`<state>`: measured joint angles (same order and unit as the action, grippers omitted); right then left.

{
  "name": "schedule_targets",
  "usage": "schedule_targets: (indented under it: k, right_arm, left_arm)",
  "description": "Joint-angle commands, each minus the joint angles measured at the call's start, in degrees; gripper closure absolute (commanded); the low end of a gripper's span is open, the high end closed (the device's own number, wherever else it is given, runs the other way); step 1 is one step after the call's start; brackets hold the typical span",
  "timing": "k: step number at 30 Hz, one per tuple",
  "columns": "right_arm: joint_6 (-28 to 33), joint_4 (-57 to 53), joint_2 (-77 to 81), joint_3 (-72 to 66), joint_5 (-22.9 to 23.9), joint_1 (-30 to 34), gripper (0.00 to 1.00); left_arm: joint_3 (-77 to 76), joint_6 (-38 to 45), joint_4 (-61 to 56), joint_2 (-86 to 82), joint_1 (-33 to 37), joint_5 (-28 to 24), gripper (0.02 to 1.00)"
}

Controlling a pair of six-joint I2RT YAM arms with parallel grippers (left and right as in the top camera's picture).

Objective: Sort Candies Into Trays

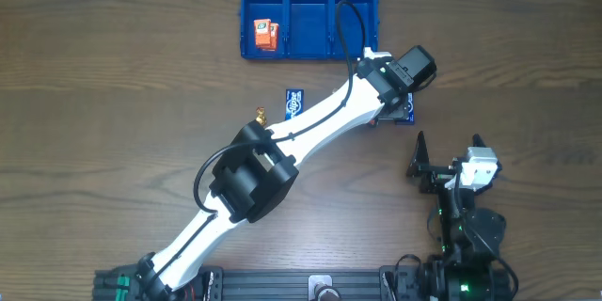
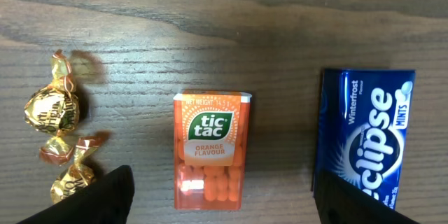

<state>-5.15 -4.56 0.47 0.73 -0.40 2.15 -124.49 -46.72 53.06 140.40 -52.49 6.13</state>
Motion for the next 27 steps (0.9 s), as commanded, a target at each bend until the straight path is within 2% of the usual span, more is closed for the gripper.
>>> schedule_targets:
  k: [1,21,23,27]
  right_arm:
    - [0.5,-0.2,-0.3,-0.3,0.3,-0.6,0.001]
    - [0.5,-0.2,-0.3,-0.3,0.3,-0.6,0.001]
    - [0.5,-0.2,-0.3,-0.3,0.3,-0.6,0.001]
    - [0.5,-0.2,-0.3,-0.3,0.3,-0.6,0.001]
  left_arm:
    - [-0.4,-0.4,-0.2,1.9,0.8,0.2,0.200]
    - [-0.4,0.4,-0.2,5.8,1.5,-0.2,0.222]
    - [-0.4,0.4,-0.2,5.9,1.5,-0.2,0.253]
    - [-0.4,0.4,-0.2,5.9,1.5,-0.2,0.400]
